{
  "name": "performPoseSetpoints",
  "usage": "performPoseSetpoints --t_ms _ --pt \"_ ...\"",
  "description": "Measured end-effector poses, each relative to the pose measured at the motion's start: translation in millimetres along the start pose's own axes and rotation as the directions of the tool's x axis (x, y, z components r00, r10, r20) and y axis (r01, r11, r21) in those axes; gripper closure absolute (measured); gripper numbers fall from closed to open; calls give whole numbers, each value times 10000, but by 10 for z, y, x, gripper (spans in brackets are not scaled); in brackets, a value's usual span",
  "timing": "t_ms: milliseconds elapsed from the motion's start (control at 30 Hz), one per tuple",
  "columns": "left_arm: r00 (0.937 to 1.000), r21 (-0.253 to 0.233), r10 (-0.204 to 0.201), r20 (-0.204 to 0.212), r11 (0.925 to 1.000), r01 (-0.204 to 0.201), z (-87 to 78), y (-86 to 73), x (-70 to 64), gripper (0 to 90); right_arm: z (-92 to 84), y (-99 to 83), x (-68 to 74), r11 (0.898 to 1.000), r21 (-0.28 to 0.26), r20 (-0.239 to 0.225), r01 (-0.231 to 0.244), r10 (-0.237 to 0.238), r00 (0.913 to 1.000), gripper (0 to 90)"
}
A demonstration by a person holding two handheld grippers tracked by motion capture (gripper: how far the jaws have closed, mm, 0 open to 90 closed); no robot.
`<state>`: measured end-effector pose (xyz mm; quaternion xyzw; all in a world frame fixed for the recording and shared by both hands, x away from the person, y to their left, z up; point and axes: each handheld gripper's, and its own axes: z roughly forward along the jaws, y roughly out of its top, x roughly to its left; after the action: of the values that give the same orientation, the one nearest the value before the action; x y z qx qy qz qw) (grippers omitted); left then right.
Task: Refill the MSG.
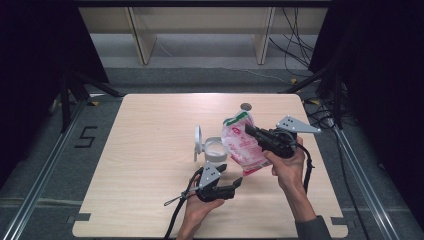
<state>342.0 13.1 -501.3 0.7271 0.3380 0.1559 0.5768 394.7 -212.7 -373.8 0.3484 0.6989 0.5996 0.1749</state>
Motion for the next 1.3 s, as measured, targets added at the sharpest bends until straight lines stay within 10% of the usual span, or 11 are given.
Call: performPoseSetpoints --t_ms 400,767,1300 --pt "9994 256 355 -4 9990 -355 -11 -5 -47 296 -152 -288 -169 9981 476 558 -390 363 9978 900" --pt "9995 232 285 -100 9993 -283 -39 7 -25 298 -720 -503 -393 9968 398 1510 -687 619 9866 900" --pt "9993 249 362 -13 9990 -361 -6 11 -42 298 -729 -625 -502 9933 841 2054 -790 603 9768 900"
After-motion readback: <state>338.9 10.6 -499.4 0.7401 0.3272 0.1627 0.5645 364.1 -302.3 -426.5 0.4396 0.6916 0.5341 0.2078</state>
